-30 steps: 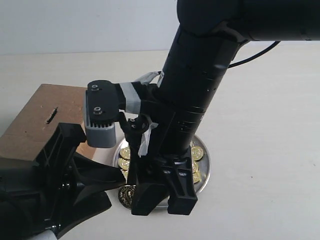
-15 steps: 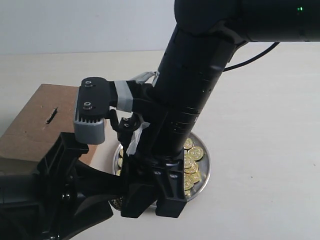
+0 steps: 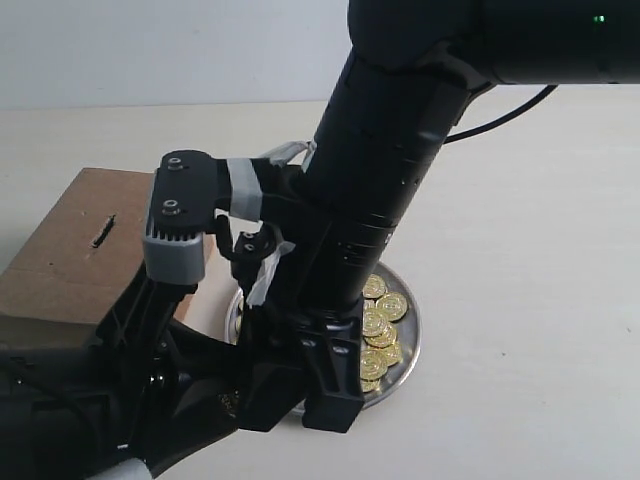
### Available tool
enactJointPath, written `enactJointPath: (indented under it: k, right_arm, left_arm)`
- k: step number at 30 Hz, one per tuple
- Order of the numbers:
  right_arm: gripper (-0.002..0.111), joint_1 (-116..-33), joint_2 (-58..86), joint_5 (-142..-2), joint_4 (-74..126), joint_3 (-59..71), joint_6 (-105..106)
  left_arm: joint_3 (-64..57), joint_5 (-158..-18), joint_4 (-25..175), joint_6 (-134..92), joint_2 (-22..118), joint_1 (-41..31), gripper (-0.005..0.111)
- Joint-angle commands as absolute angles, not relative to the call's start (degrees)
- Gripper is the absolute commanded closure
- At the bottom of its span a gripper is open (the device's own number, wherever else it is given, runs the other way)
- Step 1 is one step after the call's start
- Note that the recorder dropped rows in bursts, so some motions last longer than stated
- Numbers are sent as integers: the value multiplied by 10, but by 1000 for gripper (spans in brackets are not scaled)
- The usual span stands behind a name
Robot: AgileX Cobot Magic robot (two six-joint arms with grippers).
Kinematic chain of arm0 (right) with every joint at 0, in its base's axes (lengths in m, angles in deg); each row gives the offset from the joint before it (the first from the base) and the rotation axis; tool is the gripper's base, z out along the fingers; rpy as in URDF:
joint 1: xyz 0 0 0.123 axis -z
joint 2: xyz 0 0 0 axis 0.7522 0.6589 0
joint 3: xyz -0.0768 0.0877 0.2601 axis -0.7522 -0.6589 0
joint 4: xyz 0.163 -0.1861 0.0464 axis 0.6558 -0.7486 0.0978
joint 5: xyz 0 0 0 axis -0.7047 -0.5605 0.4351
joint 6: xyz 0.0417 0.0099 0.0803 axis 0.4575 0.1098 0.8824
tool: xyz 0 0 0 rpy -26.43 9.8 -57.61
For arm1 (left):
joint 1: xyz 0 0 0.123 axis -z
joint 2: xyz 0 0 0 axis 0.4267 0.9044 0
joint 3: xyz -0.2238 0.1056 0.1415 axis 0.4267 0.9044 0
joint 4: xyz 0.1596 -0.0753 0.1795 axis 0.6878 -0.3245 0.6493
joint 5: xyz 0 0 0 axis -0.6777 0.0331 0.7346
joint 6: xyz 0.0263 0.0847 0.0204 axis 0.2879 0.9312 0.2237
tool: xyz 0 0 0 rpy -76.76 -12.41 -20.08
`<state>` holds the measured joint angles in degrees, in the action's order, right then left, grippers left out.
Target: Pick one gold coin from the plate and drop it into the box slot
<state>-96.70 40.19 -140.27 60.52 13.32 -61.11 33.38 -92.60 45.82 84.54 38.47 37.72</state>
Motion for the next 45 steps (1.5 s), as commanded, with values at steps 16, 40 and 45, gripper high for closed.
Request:
enactJointPath:
  k: [16,40,45]
  right_arm:
    - [69,-967,399,-1398,612,137,-612]
    - [69,-967,399,-1398,612,137,-610]
    - [69,-967,399,-1398,612,137,-610]
  left_arm:
    - [335,-920,453,811,377,352,75]
    - [370,-896,454,806,341,352,79]
    - [370,-893,454,807,341,352,80]
